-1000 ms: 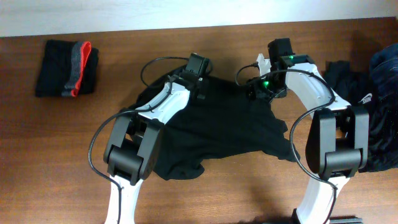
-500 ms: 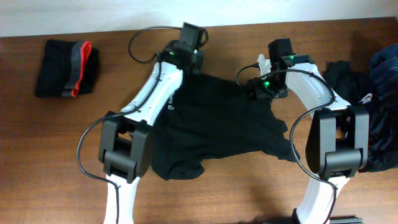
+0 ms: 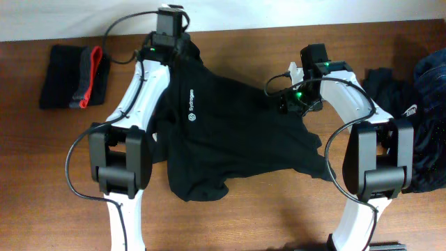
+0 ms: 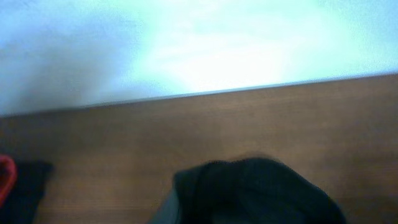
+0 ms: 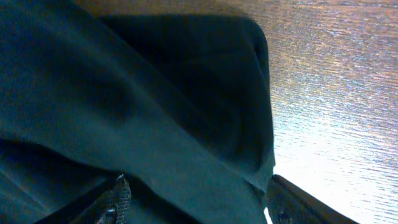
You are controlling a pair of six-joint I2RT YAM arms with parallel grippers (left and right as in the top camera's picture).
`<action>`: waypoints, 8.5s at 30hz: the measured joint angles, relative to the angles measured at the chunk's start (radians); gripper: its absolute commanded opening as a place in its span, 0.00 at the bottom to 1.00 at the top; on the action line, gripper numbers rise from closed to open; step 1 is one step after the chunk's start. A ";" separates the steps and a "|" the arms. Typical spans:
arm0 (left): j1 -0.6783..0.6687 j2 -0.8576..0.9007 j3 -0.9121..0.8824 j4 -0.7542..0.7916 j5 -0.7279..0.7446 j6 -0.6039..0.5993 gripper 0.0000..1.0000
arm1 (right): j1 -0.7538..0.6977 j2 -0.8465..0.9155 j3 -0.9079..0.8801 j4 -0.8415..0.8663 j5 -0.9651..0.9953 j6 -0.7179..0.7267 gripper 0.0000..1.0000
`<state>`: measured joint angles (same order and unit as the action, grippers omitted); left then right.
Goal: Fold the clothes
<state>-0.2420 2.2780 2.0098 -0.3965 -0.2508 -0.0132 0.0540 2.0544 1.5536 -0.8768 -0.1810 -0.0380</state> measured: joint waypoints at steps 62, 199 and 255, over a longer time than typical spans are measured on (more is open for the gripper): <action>0.006 0.196 0.057 -0.364 0.314 0.006 0.79 | -0.079 -0.018 -0.161 0.313 -0.002 0.066 0.10; 0.045 -0.734 -1.133 -0.172 0.156 -0.553 0.74 | -0.041 -0.101 0.132 -0.391 0.105 0.011 0.96; 0.229 -0.585 -0.992 -0.151 -0.016 -0.262 0.38 | -0.041 -0.101 0.110 -0.348 0.106 0.010 0.99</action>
<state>-0.0135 1.6928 1.0176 -0.5476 -0.2668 -0.2752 0.0128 1.9530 1.6638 -1.2251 -0.0753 -0.0277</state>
